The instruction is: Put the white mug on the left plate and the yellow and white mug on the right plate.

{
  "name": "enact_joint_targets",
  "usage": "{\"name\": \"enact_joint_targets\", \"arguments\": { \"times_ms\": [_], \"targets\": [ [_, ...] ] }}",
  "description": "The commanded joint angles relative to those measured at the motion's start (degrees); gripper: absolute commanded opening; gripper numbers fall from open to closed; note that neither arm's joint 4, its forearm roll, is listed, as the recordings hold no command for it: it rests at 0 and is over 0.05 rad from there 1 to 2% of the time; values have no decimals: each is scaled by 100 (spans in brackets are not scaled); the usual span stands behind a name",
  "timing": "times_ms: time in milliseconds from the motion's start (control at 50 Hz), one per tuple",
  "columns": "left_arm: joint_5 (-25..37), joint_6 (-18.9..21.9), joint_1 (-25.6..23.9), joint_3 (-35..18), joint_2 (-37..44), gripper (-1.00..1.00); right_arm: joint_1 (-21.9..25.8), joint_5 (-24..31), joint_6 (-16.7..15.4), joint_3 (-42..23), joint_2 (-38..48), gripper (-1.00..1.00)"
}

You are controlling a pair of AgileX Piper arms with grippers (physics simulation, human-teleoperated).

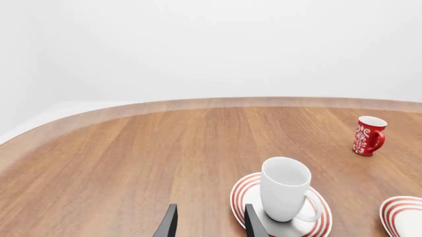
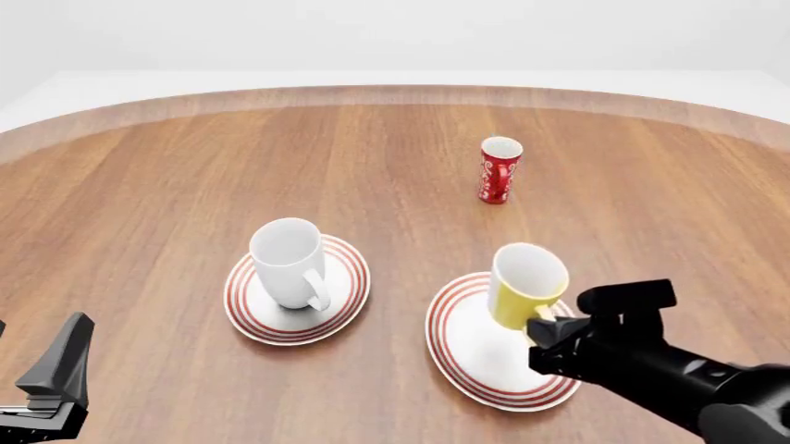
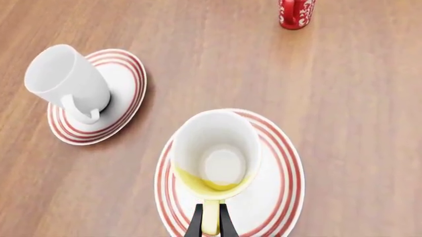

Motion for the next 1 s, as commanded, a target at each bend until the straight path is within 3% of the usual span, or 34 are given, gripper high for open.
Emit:
{"name": "enact_joint_targets", "arguments": {
  "times_ms": [20,1000],
  "targets": [
    [0,0,0,0,0,100,31,-138,71,22,122,-100],
    [0,0,0,0,0,100,-31,-944,113,254,948,-100]
  ]
}}
